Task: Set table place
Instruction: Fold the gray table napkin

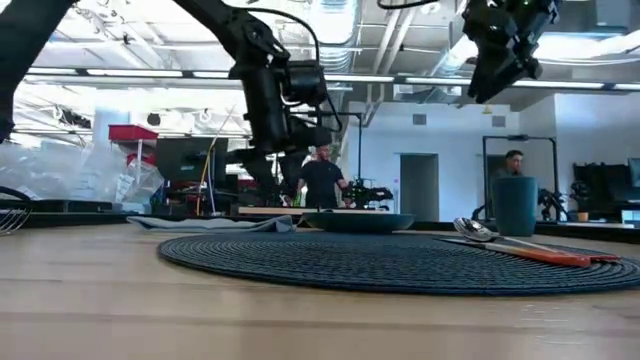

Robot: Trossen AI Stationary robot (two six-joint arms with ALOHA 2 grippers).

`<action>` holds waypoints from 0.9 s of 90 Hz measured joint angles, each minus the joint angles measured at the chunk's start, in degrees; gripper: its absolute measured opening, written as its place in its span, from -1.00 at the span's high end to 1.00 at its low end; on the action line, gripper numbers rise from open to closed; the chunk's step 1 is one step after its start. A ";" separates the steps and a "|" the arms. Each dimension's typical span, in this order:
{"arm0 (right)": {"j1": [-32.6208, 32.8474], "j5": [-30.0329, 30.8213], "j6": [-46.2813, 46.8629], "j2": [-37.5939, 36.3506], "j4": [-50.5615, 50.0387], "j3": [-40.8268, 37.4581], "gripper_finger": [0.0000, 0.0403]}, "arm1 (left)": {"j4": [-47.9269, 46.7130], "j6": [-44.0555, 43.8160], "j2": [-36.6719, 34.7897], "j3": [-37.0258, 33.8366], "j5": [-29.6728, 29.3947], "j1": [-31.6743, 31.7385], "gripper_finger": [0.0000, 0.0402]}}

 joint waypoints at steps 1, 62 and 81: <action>0.00 0.00 0.00 0.00 -0.01 0.00 0.33 | 0.12 0.00 0.00 0.00 -0.09 -0.01 0.17; -0.32 -0.02 -0.93 -0.02 -1.05 0.01 0.34 | 2.04 0.31 4.21 -0.04 1.18 0.17 0.17; -0.31 -0.04 -1.26 -0.02 -1.34 0.01 0.34 | 2.67 0.67 4.80 0.00 0.94 0.09 0.17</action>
